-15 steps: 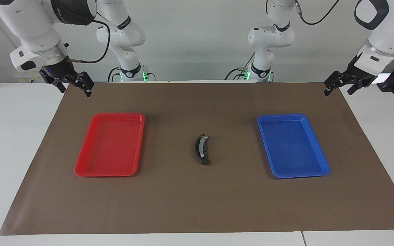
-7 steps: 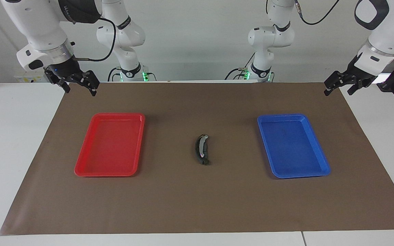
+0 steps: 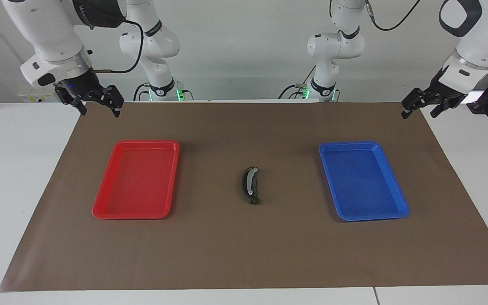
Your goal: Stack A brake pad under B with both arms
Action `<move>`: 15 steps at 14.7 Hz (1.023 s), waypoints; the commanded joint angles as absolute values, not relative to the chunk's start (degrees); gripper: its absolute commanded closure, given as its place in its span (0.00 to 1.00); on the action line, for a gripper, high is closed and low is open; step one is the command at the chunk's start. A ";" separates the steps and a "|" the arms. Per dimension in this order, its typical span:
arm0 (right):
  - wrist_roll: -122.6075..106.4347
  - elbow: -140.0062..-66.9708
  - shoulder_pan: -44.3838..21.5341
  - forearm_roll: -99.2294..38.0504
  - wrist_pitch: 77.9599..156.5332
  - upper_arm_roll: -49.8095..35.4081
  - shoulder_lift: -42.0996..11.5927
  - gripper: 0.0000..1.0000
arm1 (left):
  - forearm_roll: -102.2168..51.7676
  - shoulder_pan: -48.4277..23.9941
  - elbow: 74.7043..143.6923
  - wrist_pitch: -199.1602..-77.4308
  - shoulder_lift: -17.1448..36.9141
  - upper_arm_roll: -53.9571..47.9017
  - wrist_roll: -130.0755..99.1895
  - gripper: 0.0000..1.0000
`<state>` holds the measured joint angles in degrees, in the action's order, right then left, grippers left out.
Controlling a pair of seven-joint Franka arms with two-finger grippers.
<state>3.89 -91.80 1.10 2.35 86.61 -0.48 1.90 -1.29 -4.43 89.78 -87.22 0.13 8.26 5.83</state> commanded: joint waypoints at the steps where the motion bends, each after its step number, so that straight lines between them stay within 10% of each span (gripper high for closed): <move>1: 2.46 -91.14 1.41 2.37 86.04 -0.70 2.02 0.00 | -1.67 -4.31 91.58 -87.19 -1.58 8.35 6.24 0.01; 15: 2.64 -91.93 1.41 2.11 86.57 -0.70 2.46 0.00 | -1.67 -4.39 91.58 -87.19 -1.58 8.35 6.24 0.01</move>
